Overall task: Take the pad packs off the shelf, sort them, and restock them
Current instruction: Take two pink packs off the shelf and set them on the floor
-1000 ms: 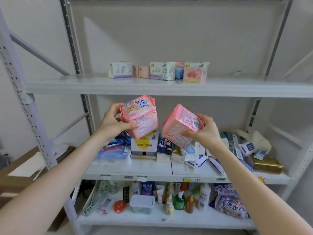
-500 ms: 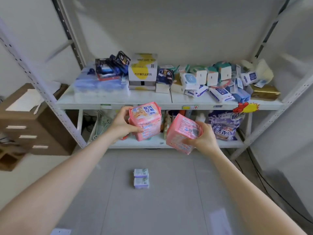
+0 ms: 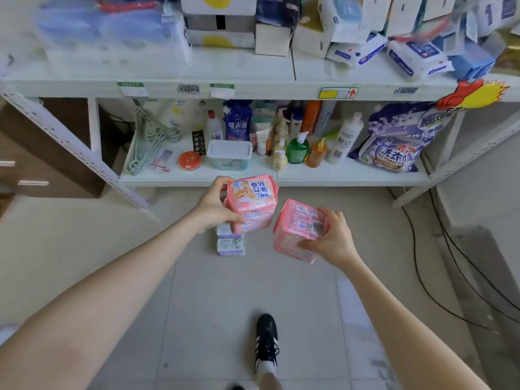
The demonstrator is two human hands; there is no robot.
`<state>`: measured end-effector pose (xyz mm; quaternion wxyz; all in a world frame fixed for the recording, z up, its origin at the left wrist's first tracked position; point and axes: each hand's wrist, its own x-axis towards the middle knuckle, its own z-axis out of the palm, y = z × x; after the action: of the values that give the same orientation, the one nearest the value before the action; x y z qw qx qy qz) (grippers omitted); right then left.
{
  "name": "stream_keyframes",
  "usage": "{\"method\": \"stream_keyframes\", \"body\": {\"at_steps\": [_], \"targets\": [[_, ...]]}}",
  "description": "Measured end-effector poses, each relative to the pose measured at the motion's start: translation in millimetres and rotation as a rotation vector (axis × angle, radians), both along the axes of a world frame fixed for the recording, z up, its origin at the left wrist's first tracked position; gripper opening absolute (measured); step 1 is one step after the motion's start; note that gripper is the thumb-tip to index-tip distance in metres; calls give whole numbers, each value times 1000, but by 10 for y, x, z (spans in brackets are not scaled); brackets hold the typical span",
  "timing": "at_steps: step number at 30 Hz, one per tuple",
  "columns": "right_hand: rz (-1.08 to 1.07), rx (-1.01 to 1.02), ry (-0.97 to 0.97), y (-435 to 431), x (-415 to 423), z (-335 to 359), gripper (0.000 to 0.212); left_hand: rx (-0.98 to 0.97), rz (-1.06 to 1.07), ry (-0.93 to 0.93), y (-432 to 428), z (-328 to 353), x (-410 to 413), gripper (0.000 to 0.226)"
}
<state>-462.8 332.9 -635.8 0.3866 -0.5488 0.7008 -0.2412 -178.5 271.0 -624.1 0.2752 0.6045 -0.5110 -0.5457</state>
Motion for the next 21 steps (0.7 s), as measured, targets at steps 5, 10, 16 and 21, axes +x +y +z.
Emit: {"method": "stream_keyframes", "body": {"at_steps": [5, 10, 16, 21], "targets": [[22, 42, -3, -294, -61, -807, 91, 31, -34, -30, -378, -857, -64, 84], [53, 63, -6, -536, -70, -1814, 95, 55, -63, -59, -725, -1914, -73, 84], [73, 89, -20, -734, -21, -3164, 96, 75, -127, -87, -1123, -3294, -55, 84], [75, 100, -35, -847, -21, -4263, 99, 52, -183, -121, -1417, -4336, -91, 83]]}}
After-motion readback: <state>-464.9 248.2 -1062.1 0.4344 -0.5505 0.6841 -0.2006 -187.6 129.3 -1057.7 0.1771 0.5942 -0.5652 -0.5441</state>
